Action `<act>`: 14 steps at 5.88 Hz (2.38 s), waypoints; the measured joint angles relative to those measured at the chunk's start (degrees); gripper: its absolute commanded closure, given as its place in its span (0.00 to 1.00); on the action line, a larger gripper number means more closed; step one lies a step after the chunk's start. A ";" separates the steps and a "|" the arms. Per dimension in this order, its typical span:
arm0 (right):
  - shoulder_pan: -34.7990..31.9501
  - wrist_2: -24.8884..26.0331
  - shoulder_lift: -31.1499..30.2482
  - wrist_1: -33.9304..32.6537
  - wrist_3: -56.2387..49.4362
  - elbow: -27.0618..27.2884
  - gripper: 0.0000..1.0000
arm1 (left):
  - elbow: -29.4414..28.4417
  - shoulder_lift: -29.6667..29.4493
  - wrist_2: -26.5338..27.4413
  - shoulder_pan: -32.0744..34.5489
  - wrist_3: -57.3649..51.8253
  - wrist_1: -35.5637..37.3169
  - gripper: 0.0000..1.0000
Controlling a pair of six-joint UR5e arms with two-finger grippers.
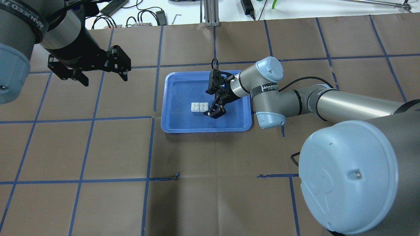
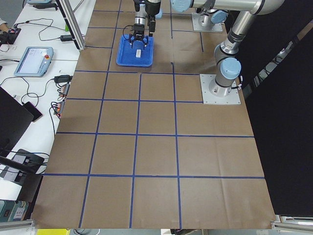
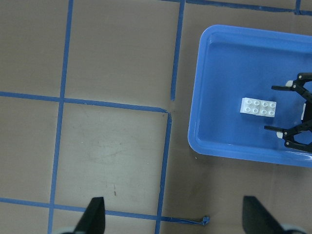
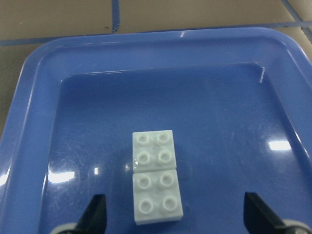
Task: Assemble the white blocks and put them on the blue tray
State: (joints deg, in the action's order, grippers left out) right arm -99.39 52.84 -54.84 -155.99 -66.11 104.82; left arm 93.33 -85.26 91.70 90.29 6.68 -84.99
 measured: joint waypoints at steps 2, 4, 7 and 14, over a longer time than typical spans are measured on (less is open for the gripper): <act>1.96 5.78 -4.81 5.39 8.02 -0.23 0.00 | 0.01 0.00 0.12 -0.02 0.00 0.00 0.01; 6.21 14.01 -12.07 14.25 14.88 -0.31 0.00 | 0.05 0.00 0.12 -0.02 0.00 -0.07 0.01; 11.61 30.78 -25.00 31.71 36.01 -0.32 0.00 | 0.04 -0.01 0.22 0.00 0.00 -0.09 0.01; 8.96 37.45 -39.02 65.76 66.65 -10.73 0.00 | 0.01 0.00 0.14 0.06 0.00 -0.09 0.01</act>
State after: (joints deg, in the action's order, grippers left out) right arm -90.43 90.29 -93.86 -90.23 0.54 94.09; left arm 93.34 -85.26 91.85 90.35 6.68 -85.08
